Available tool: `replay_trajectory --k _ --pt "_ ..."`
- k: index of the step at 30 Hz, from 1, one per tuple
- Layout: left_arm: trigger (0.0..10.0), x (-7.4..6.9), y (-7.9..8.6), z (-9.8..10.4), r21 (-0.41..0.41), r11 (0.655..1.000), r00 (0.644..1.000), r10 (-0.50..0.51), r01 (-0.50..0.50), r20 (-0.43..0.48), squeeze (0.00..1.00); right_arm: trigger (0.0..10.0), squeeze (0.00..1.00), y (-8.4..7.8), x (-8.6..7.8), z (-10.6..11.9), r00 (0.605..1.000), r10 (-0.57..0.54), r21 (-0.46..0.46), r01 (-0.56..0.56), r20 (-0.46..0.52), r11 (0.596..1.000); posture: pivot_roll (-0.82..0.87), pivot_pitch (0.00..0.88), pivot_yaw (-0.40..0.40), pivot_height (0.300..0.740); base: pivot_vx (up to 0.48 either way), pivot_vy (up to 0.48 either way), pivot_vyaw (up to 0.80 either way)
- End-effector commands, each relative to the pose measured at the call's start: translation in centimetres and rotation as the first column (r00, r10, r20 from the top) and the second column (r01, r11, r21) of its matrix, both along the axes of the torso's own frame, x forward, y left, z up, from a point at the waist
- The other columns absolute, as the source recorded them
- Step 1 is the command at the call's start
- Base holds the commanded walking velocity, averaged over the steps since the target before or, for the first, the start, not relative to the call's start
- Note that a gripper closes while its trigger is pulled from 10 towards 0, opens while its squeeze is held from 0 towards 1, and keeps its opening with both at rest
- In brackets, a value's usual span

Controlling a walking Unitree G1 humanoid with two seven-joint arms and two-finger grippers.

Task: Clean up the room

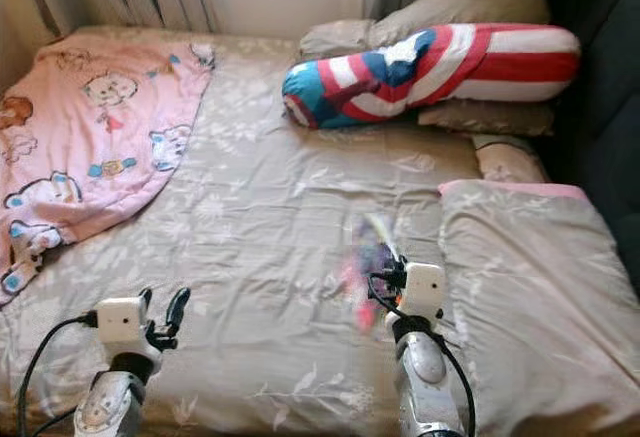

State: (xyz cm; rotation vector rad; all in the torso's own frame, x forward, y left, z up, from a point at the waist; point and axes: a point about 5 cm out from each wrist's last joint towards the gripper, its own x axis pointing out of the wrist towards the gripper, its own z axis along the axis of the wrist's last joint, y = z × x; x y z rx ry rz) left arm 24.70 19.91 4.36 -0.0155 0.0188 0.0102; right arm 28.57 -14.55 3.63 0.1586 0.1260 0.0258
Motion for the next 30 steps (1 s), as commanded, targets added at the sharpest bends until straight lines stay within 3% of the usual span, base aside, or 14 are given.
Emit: replay_trajectory --k 1,9,17,30 --pt "10.0 -0.3 0.2 0.0 -0.002 1.000 1.000 0.014 -0.014 -0.007 0.00 10.0 0.00 -0.2 0.2 0.7 0.999 -0.011 0.009 0.011 0.040 1.000 0.07 0.160 -0.051 0.740 0.000 0.000 0.00" --pt "10.0 -0.1 -0.1 0.7 -0.002 1.000 1.000 0.005 -0.005 0.016 0.00 10.0 0.00 0.1 0.2 0.6 1.000 0.013 0.011 -0.013 0.019 1.000 0.07 0.164 -0.049 0.740 0.000 0.000 0.00" --pt "10.0 -0.1 -0.1 0.9 -0.003 1.000 1.000 0.005 -0.005 0.018 0.00 10.0 0.00 0.3 0.2 0.6 0.999 0.020 0.010 -0.020 0.029 1.000 0.08 0.166 -0.047 0.695 0.000 0.000 0.00" --pt "10.0 -0.2 0.0 1.0 -0.003 1.000 1.000 0.007 -0.007 0.013 0.00 10.0 0.00 0.2 0.3 0.7 0.999 0.012 0.017 -0.012 0.032 1.000 0.08 0.169 -0.043 0.695 0.000 0.000 0.00"
